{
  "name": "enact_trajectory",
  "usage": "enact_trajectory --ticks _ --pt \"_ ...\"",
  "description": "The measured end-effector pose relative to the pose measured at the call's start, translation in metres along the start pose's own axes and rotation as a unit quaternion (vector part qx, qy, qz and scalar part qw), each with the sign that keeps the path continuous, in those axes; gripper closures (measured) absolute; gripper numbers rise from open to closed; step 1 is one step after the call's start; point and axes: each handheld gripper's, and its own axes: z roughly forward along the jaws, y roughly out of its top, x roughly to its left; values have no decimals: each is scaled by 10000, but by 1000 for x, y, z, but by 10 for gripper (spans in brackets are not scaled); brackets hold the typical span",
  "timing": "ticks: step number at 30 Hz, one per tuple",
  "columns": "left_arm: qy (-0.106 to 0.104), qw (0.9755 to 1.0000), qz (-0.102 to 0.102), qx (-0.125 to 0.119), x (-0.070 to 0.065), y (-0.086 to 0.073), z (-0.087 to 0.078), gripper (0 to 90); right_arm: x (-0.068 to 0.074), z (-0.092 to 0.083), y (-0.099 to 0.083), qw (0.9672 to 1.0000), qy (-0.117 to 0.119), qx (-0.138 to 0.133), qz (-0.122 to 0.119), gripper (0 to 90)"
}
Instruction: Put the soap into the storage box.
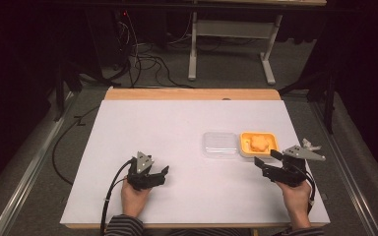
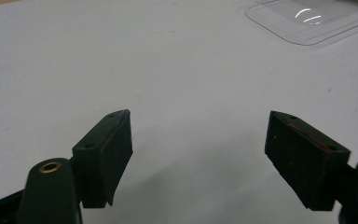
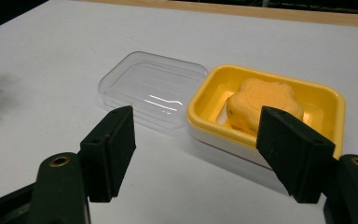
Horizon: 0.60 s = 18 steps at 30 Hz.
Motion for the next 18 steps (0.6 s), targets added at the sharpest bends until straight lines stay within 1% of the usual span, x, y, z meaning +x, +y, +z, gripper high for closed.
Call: enact_trajectory --ticks 5,11,18 --pt "2 10000 1 0 0 0 0 238 6 5 -5 9999 64 82 -95 285" --pt "2 10000 5 -6 0 0 0 238 12 11 -10 9998 149 131 -61 285" --pt "-5 10000 -7 -4 0 0 0 238 18 17 -15 9996 212 159 -83 286"
